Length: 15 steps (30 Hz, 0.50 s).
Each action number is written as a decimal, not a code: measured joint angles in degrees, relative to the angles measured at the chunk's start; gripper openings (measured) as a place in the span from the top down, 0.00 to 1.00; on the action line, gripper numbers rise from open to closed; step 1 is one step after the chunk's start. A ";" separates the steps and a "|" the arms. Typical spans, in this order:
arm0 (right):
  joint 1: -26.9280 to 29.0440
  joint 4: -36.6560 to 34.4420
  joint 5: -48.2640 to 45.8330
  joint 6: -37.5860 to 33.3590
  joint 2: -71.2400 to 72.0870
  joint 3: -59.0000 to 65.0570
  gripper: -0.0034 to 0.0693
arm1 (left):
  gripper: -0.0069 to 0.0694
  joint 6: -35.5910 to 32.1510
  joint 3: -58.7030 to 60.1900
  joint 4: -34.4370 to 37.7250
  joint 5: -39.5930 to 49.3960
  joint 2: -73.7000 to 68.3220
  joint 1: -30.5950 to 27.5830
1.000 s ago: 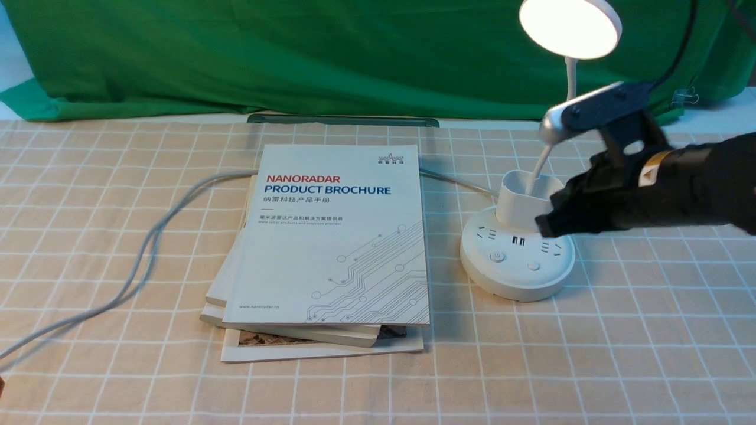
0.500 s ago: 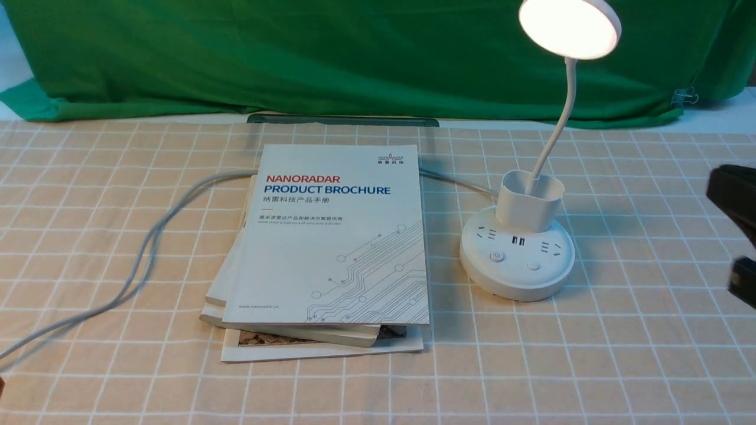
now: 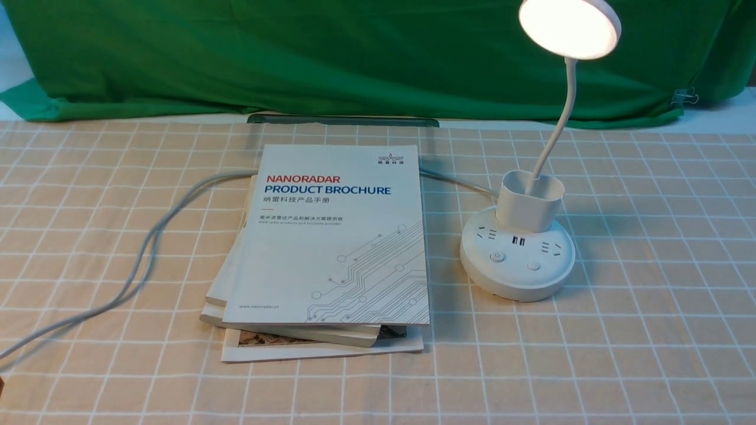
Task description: Turn on the table lamp on the light coffee tablecloth with your hand.
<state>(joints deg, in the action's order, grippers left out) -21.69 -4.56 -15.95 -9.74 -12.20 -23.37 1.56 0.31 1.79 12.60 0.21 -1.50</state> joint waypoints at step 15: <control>16.46 3.68 4.97 8.36 11.54 18.60 0.78 | 0.88 0.00 0.00 0.00 0.00 0.00 0.00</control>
<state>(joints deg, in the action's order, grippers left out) -5.23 -0.88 -10.97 -1.38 -0.66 -4.77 1.56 0.31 1.79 12.60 0.21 -1.50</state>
